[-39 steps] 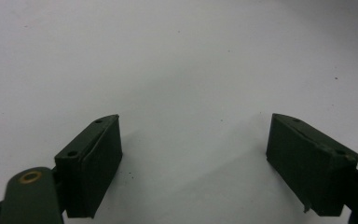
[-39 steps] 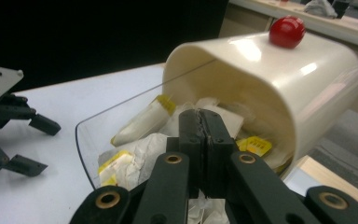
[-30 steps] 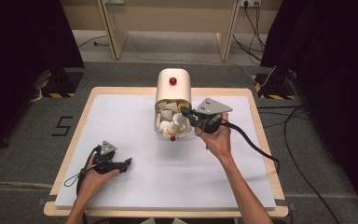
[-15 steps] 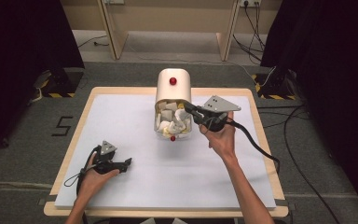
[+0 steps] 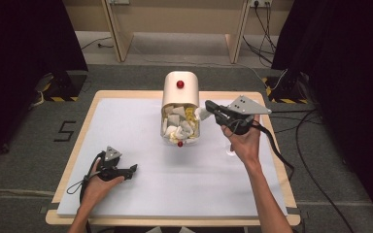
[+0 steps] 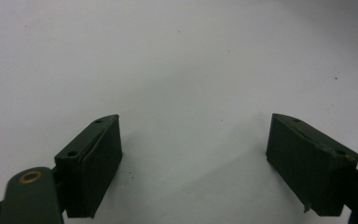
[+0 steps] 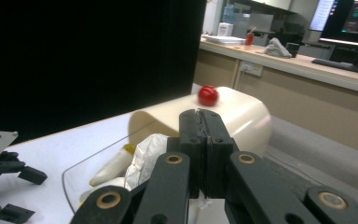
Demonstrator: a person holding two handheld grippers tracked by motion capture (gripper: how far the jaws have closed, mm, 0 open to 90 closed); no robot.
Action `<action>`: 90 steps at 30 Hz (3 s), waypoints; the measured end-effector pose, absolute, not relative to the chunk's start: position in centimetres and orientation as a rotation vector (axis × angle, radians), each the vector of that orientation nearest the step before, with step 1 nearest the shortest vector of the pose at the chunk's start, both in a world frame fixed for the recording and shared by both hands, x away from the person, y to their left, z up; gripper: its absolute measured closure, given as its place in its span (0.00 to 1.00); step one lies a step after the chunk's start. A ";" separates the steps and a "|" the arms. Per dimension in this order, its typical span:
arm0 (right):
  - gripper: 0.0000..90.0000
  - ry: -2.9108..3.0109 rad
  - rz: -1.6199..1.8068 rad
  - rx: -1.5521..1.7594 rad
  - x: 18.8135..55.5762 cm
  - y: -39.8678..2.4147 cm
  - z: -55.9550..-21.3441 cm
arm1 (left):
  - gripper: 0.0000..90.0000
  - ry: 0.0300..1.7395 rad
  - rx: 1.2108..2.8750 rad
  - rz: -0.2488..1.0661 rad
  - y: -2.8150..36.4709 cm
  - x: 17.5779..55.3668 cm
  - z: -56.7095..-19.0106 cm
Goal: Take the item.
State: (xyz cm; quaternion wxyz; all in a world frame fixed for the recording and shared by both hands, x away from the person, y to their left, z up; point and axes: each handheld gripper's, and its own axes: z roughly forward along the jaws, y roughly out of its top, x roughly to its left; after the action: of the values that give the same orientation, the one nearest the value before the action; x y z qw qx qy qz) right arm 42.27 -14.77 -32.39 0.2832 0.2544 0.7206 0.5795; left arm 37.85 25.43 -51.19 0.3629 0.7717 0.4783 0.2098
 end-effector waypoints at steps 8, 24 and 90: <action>0.99 1.889 1.537 0.739 42.2 -17.3 -32.4 | 0.19 1.231 1.987 0.540 25.4 37.8 -51.2; 0.99 1.855 1.480 0.851 42.0 -21.5 -33.7 | 0.19 1.230 1.990 0.541 25.5 37.8 -51.2; 0.69 1.998 1.253 1.030 44.0 -23.0 -41.1 | 0.19 1.232 1.985 0.538 25.4 37.9 -51.2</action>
State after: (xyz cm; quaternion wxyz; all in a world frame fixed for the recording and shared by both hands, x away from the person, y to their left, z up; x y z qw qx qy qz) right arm 44.03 -22.96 -41.10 0.2803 0.3841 0.7452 0.4676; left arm 37.85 25.44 -51.20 0.3637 0.7712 0.4788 0.2090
